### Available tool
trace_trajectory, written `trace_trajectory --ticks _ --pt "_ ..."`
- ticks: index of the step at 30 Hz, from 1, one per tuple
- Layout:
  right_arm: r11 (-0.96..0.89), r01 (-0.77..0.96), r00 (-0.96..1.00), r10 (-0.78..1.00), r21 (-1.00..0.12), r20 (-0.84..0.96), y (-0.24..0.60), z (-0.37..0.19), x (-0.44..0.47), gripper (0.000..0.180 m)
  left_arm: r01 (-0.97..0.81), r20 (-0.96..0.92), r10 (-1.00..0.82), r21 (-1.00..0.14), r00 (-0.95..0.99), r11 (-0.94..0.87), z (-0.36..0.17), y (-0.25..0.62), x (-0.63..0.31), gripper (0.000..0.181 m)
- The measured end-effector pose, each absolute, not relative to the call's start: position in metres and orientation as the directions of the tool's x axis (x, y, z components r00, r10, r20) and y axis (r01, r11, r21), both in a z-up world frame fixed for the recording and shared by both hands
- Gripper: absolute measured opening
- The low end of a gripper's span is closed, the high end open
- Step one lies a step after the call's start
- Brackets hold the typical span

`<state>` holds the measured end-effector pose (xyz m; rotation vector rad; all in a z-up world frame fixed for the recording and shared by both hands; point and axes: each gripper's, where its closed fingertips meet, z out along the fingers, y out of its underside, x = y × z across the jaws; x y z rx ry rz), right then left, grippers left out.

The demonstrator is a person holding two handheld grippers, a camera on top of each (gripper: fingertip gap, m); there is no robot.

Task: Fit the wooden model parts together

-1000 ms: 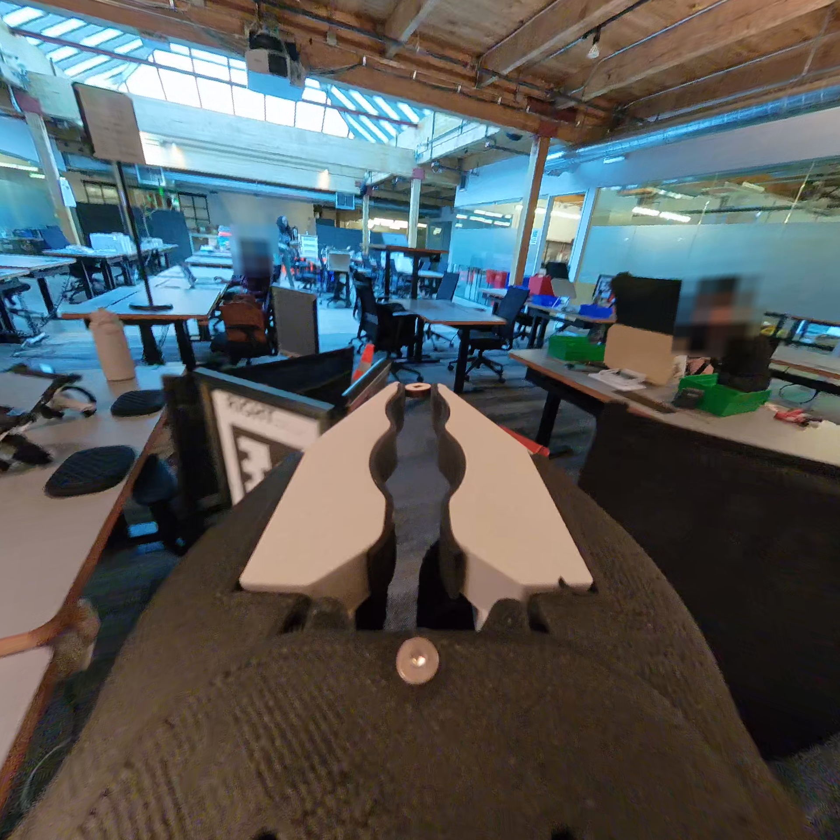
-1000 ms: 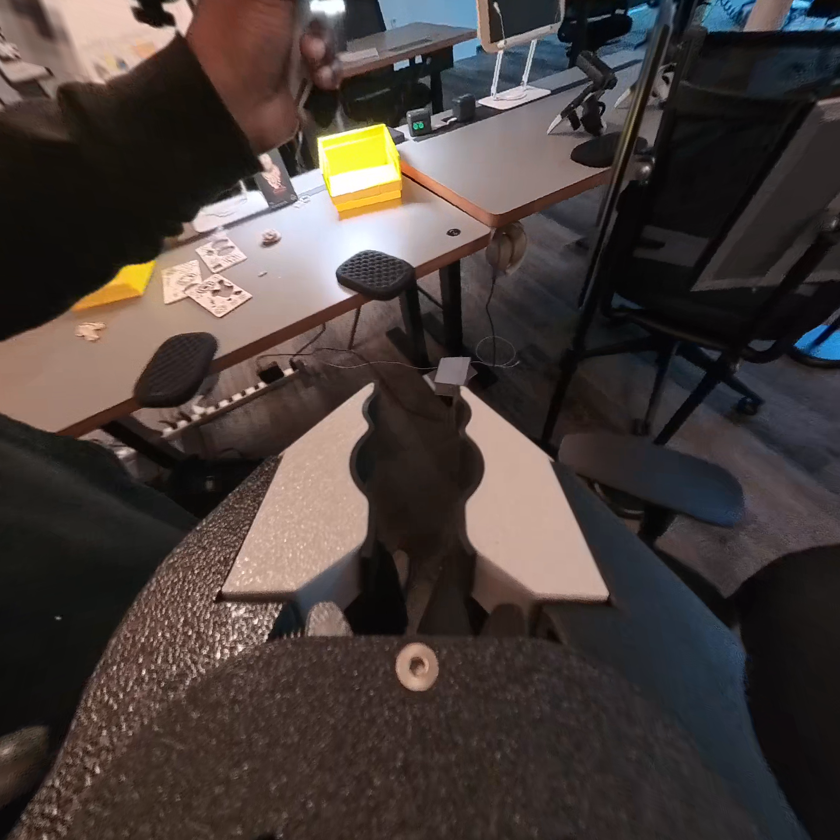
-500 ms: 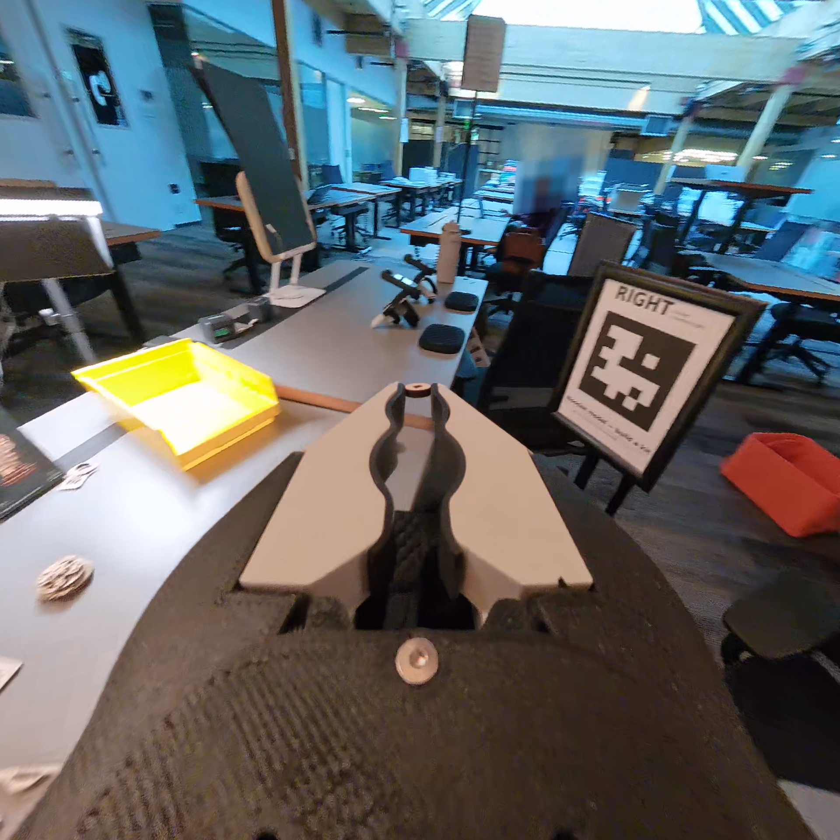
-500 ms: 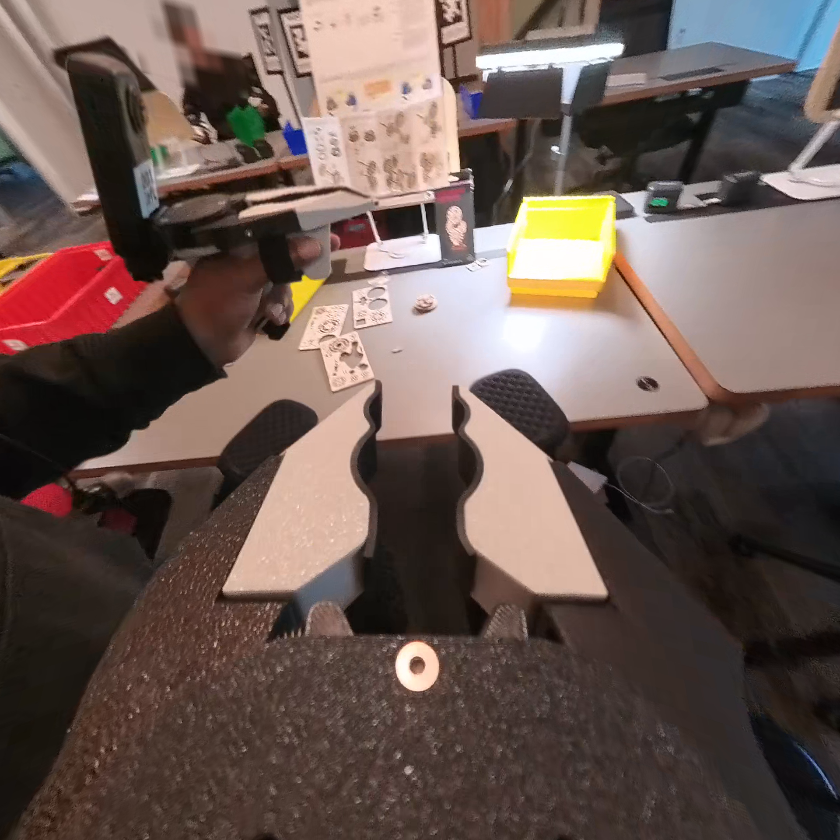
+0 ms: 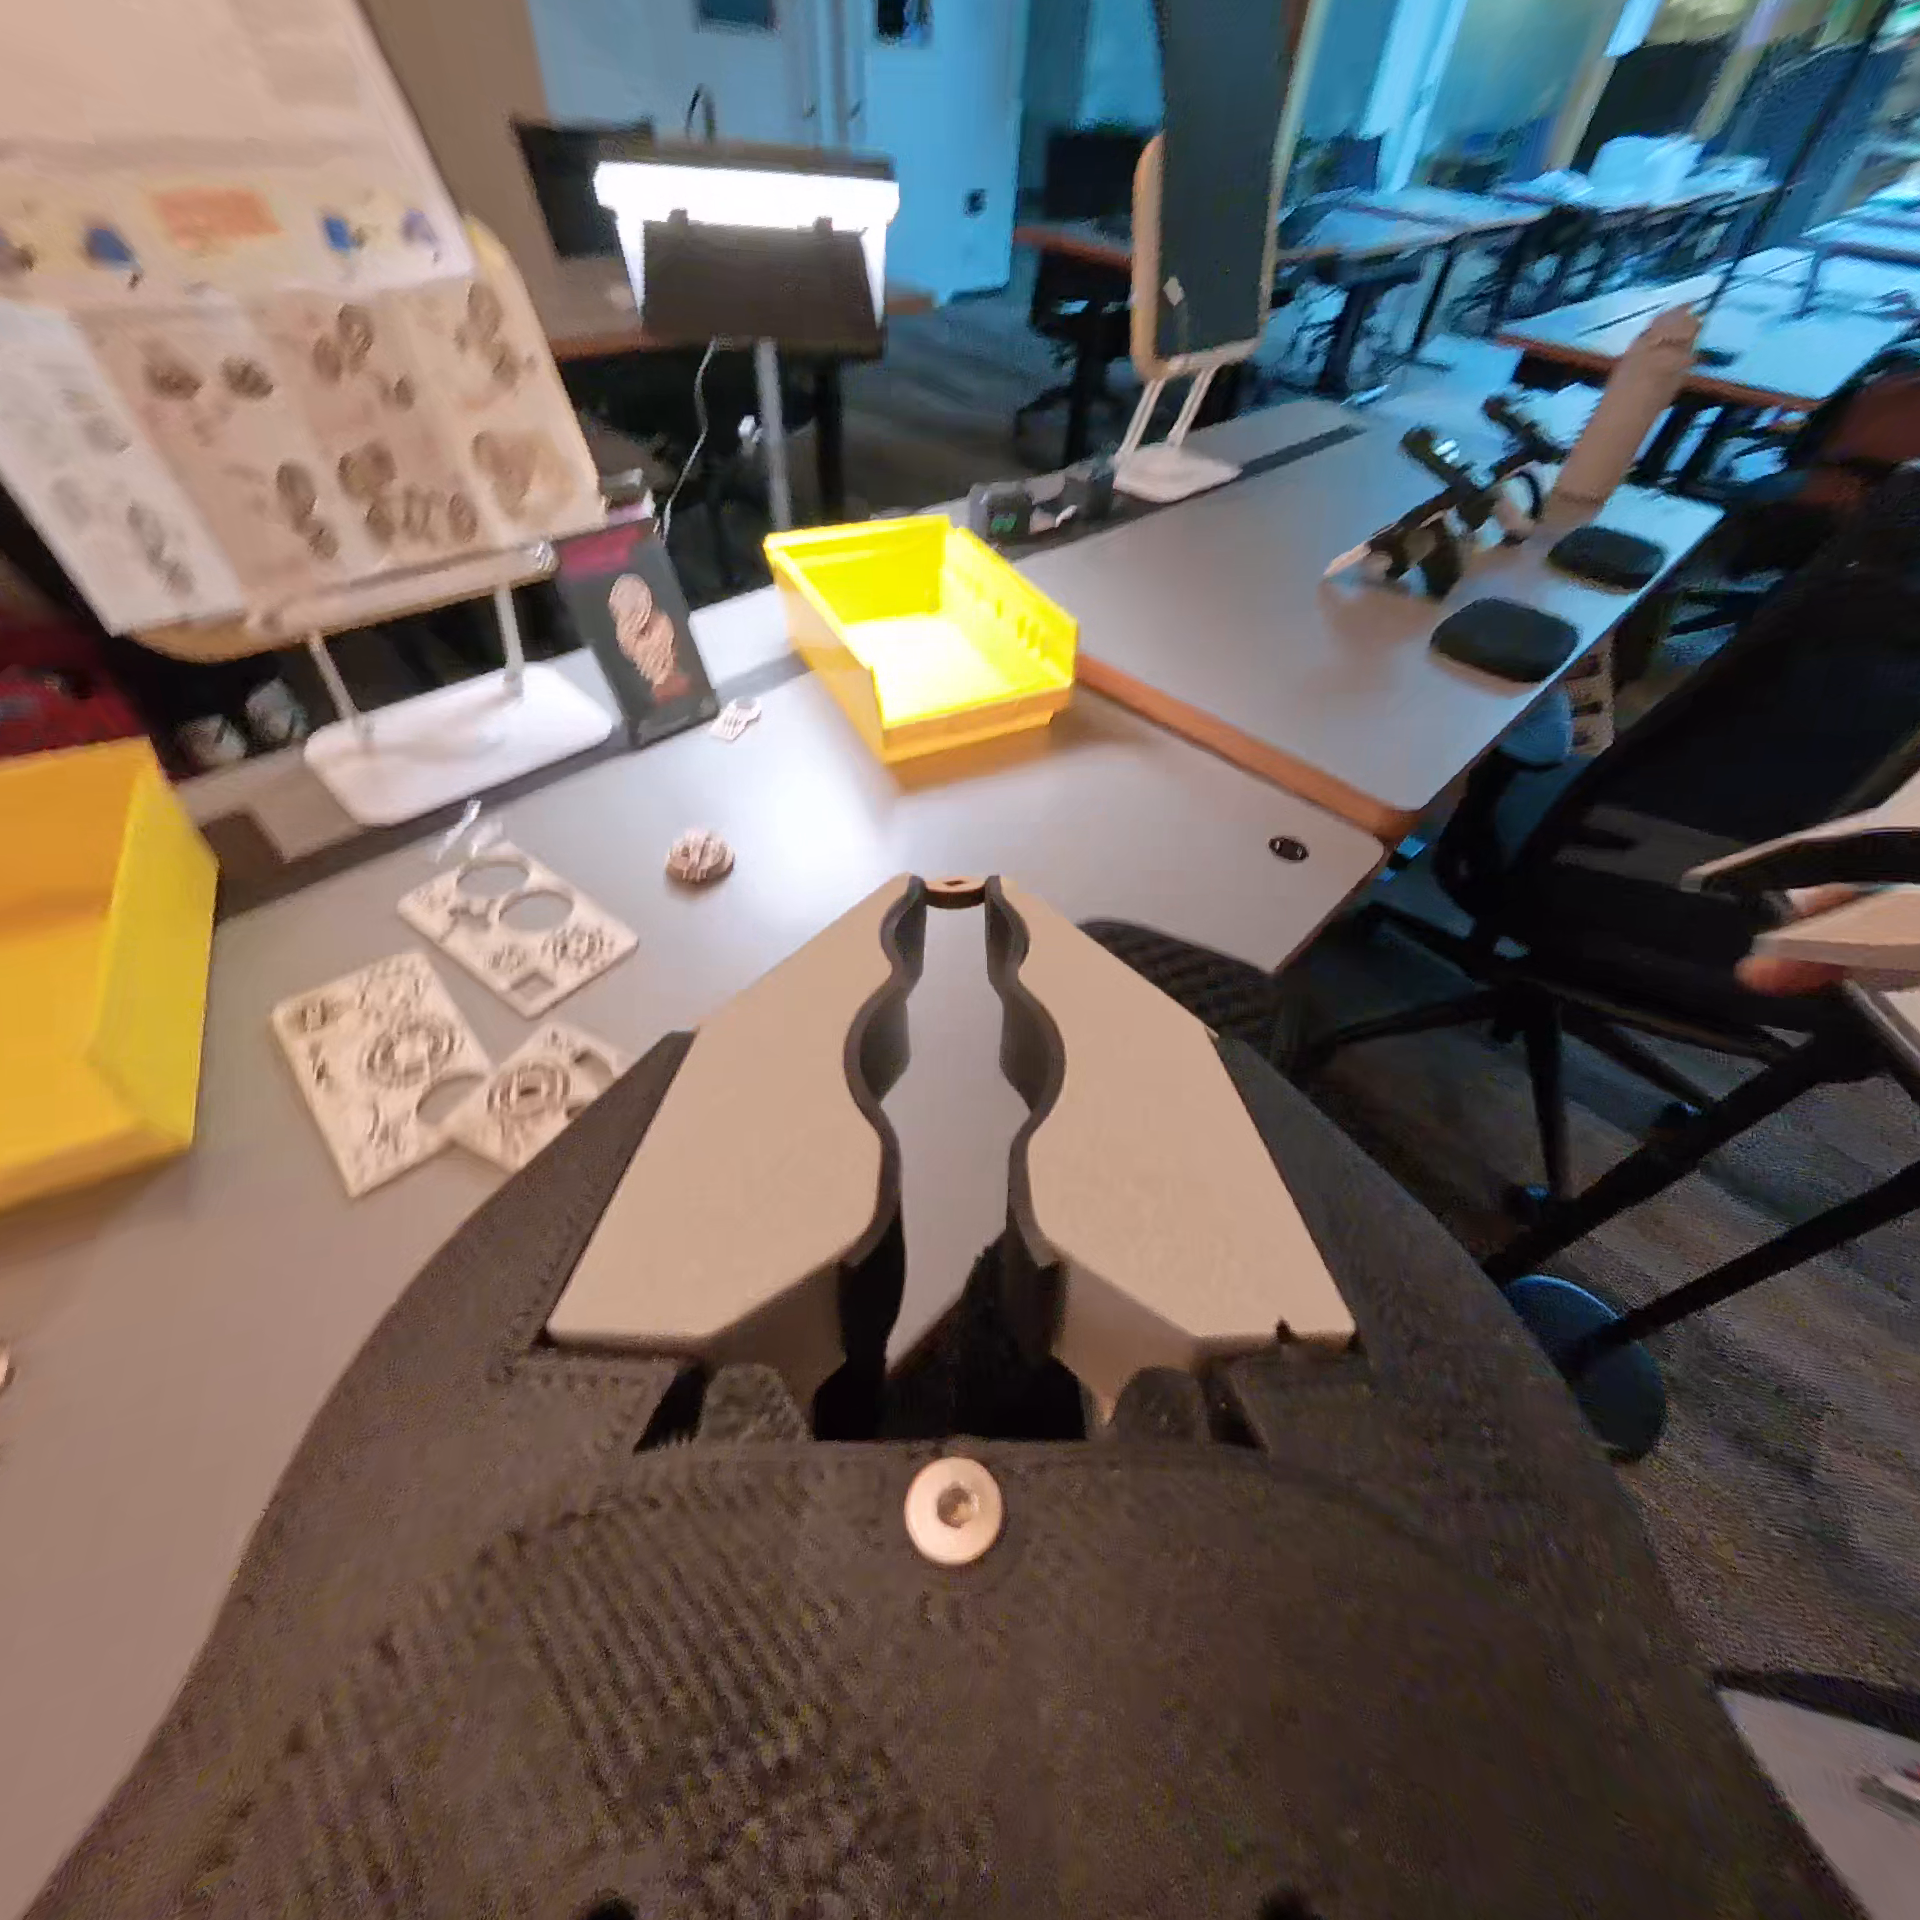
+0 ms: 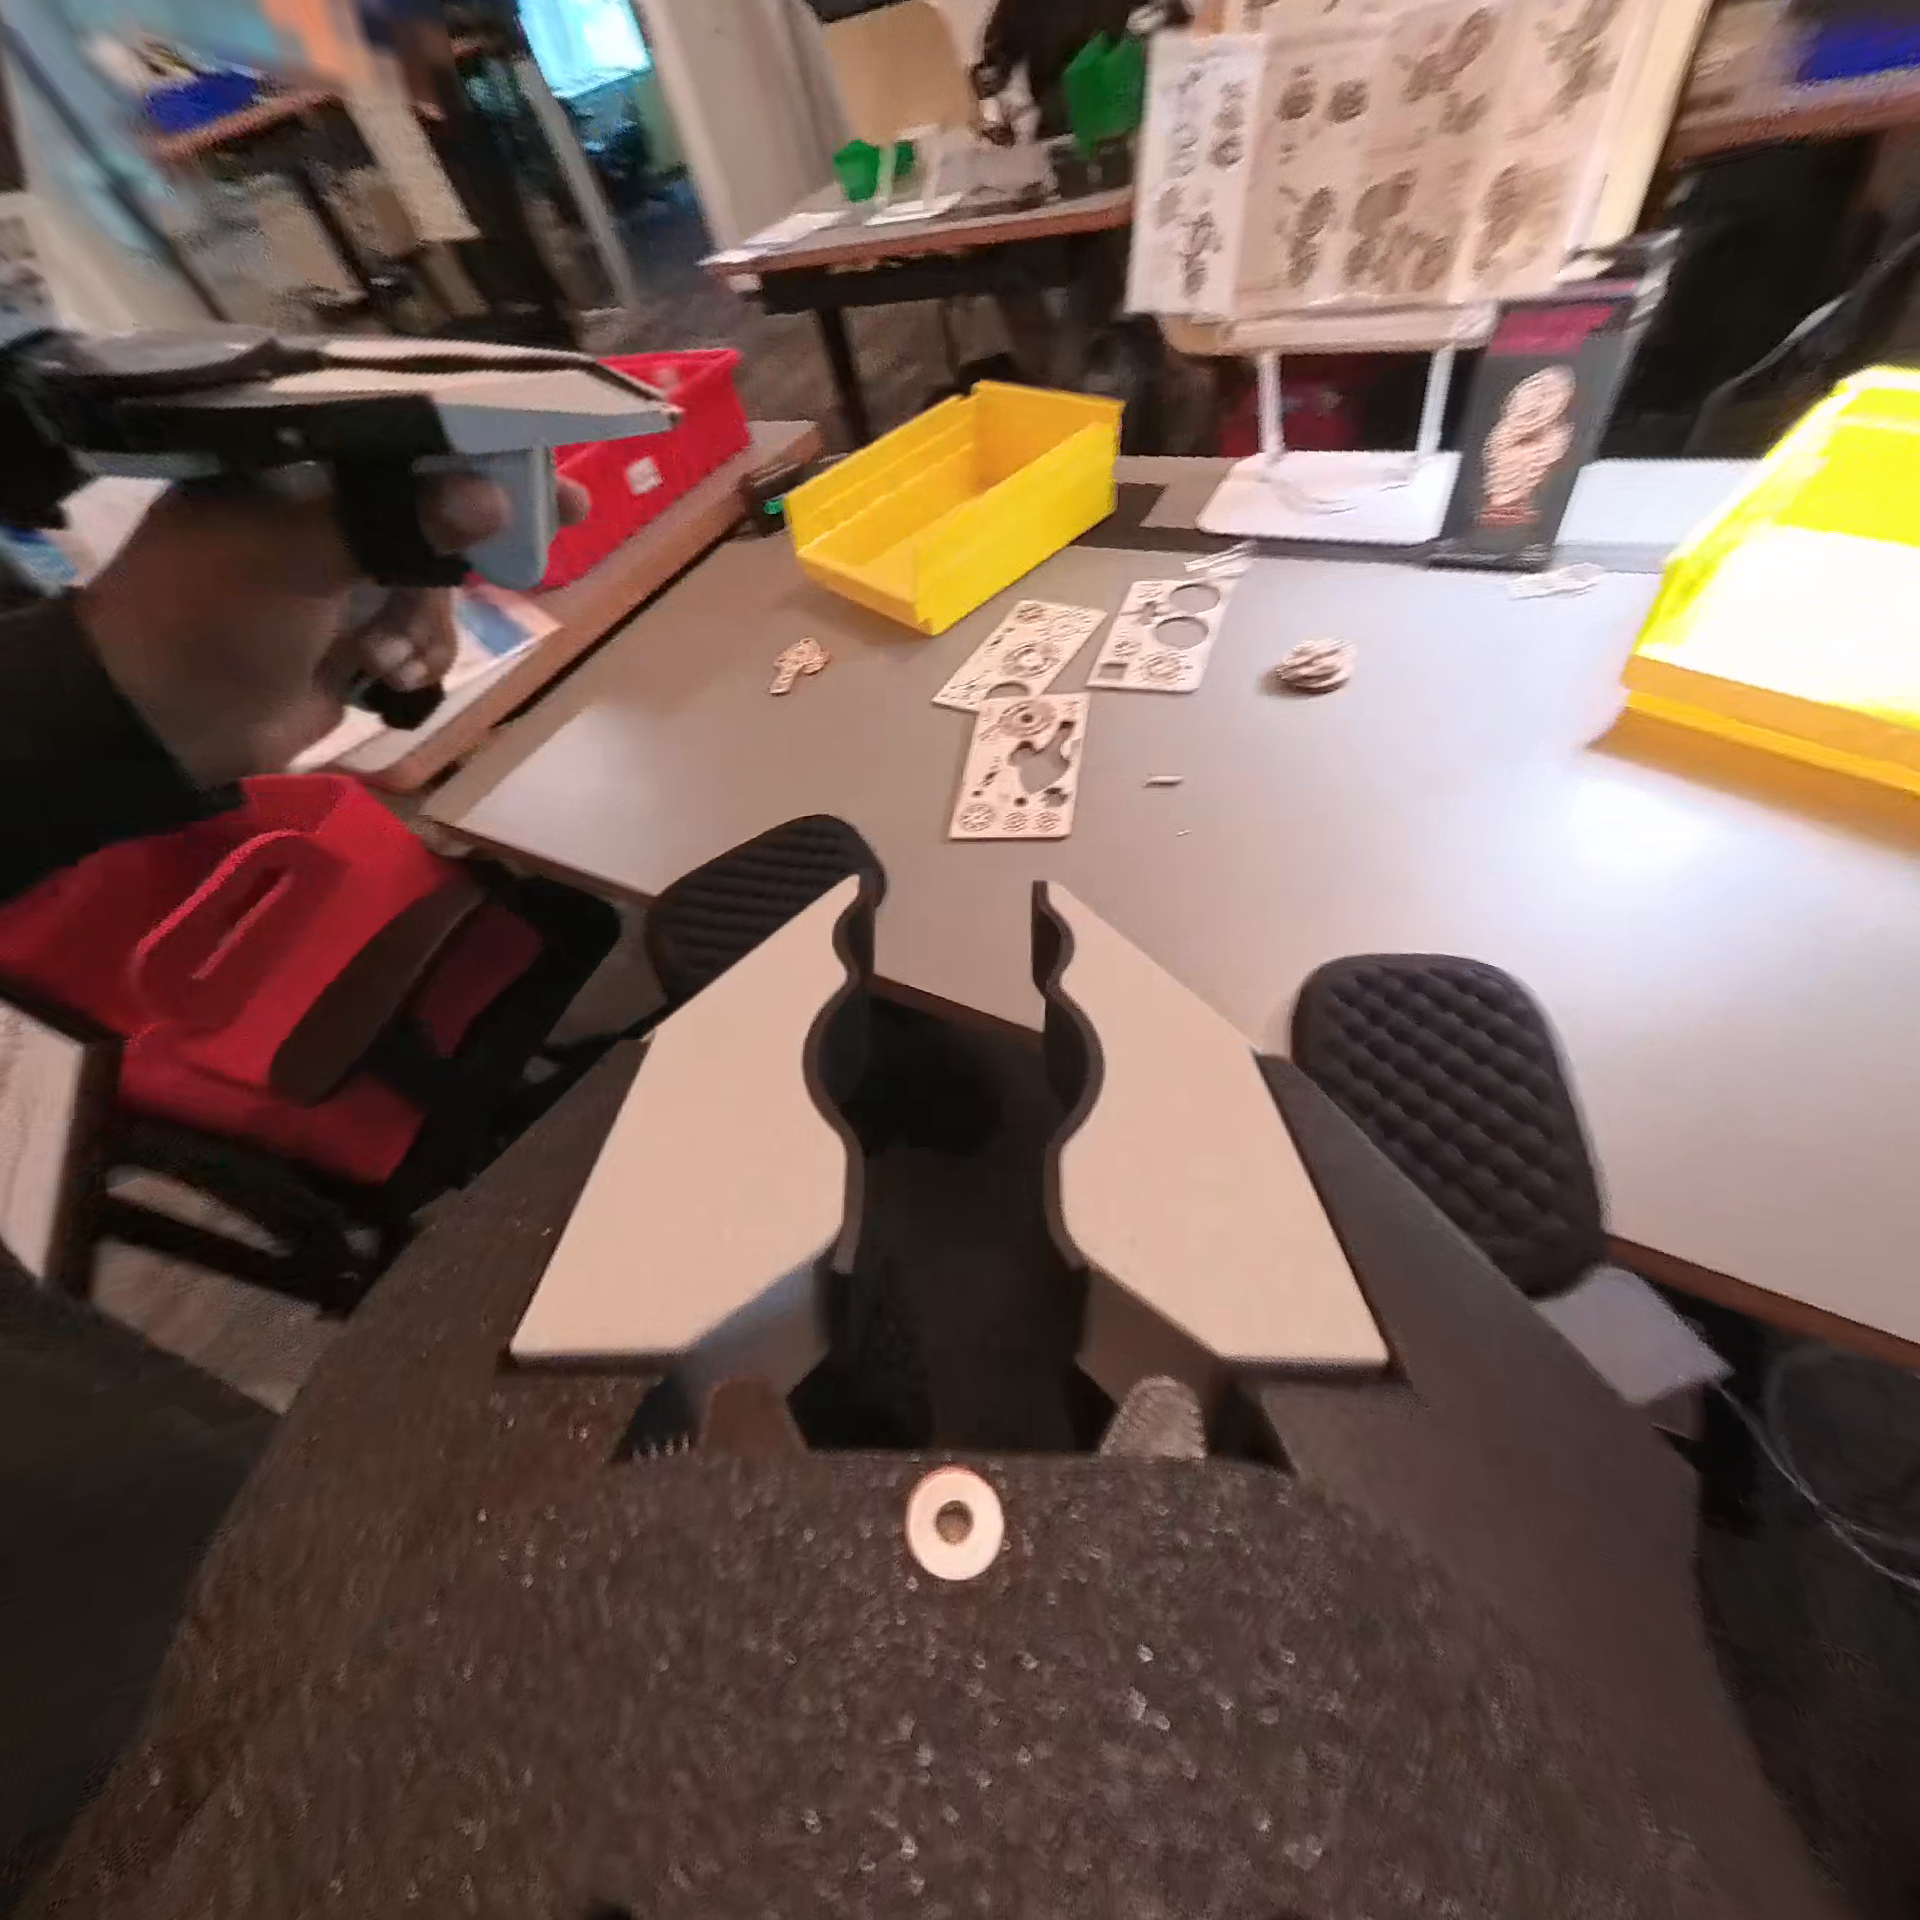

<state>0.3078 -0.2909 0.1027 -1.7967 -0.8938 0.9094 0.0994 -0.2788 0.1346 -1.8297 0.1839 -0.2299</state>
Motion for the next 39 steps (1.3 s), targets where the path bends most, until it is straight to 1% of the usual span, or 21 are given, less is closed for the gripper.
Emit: trace_trajectory --ticks 2,5,8,10,12,14,18,20,21,22,24,25,26,28,31,33,36,37,39 --pt "-0.359 0.194 0.386 0.884 -0.913 -0.265 -0.287 0.082 0.299 0.029 0.024 0.096 -0.211 -0.947 0.973 -0.319 0.119 -0.305 0.108 0.009" --pt "-0.283 0.199 0.350 0.915 -0.938 -0.201 -0.287 0.084 0.297 0.029 -0.004 0.078 -0.210 -0.931 0.974 -0.364 0.100 -0.331 0.131 0.009" --pt "-0.245 0.217 0.351 0.923 -0.945 -0.159 -0.300 0.086 0.305 0.030 0.058 0.114 -0.192 -0.959 0.975 -0.277 0.100 -0.336 0.158 0.009" --pt "-0.235 0.235 0.338 0.930 -0.943 -0.147 -0.314 0.069 0.312 0.032 0.057 0.099 -0.205 -0.977 0.974 -0.204 0.089 -0.339 0.183 0.009" --pt "-0.197 0.271 0.319 0.942 -0.942 -0.106 -0.328 0.034 0.319 0.035 0.057 0.087 -0.227 -0.989 0.970 -0.135 0.063 -0.346 0.210 0.009" --pt "-0.138 0.290 0.285 0.957 -0.947 -0.052 -0.344 -0.013 0.324 0.038 0.035 0.048 -0.223 -0.998 0.974 -0.060 0.024 -0.361 0.231 0.009" --pt "-0.065 0.257 0.140 0.990 -0.964 -0.030 -0.406 -0.107 0.349 0.038 0.023 0.014 -0.149 -0.998 0.989 0.060 -0.061 -0.420 0.264 0.009" --pt "-0.004 0.268 0.028 1.000 -0.963 0.004 -0.443 -0.145 0.380 0.038 0.037 0.026 -0.106 -0.994 0.994 0.105 -0.094 -0.464 0.284 0.009" --pt "0.018 0.271 -0.007 1.000 -0.962 0.017 -0.459 -0.159 0.398 0.038 0.057 0.047 -0.103 -0.993 0.994 0.104 -0.109 -0.486 0.297 0.009" --pt "0.012 0.280 -0.018 1.000 -0.960 0.008 -0.472 -0.168 0.415 0.039 0.117 0.109 -0.113 -0.991 0.988 0.062 -0.124 -0.505 0.311 0.009" --pt "-0.058 0.326 0.009 0.998 -0.944 -0.058 -0.498 -0.175 0.447 0.042 0.324 0.318 -0.168 -0.946 0.933 0.007 -0.134 -0.537 0.336 0.009" --pt "-0.055 0.339 0.037 0.998 -0.939 -0.045 -0.506 -0.176 0.461 0.042 0.395 0.396 -0.131 -0.918 0.909 -0.039 -0.139 -0.548 0.337 0.009" --pt "-0.038 0.365 0.060 0.998 -0.930 -0.017 -0.512 -0.177 0.473 0.042 0.418 0.423 -0.069 -0.905 0.904 -0.072 -0.142 -0.558 0.333 0.009" --pt "-0.051 0.378 0.055 0.998 -0.924 -0.033 -0.526 -0.166 0.488 0.045 0.372 0.377 -0.046 -0.924 0.925 -0.086 -0.127 -0.575 0.334 0.009" --pt "-0.004 0.306 0.051 0.999 -0.952 0.012 -0.539 -0.135 0.503 0.047 0.184 0.187 -0.021 -0.978 0.982 -0.093 -0.104 -0.598 0.334 0.009" --pt "-0.008 0.259 0.065 0.998 -0.966 0.009 -0.550 -0.127 0.512 0.049 0.173 0.175 -0.024 -0.983 0.984 -0.063 -0.099 -0.611 0.340 0.009" --pt "-0.043 0.228 0.078 0.997 -0.973 -0.026 -0.566 -0.128 0.526 0.050 0.247 0.247 0.003 -0.968 0.969 -0.043 -0.109 -0.616 0.344 0.009" --pt "-0.035 0.233 0.076 0.997 -0.972 -0.018 -0.568 -0.129 0.530 0.050 0.242 0.242 0.008 -0.968 0.970 -0.067 -0.115 -0.612 0.344 0.009" --pt "-0.011 0.245 0.082 0.997 -0.970 0.010 -0.563 -0.133 0.535 0.050 0.171 0.170 0.015 -0.979 0.985 -0.115 -0.126 -0.597 0.339 0.009"
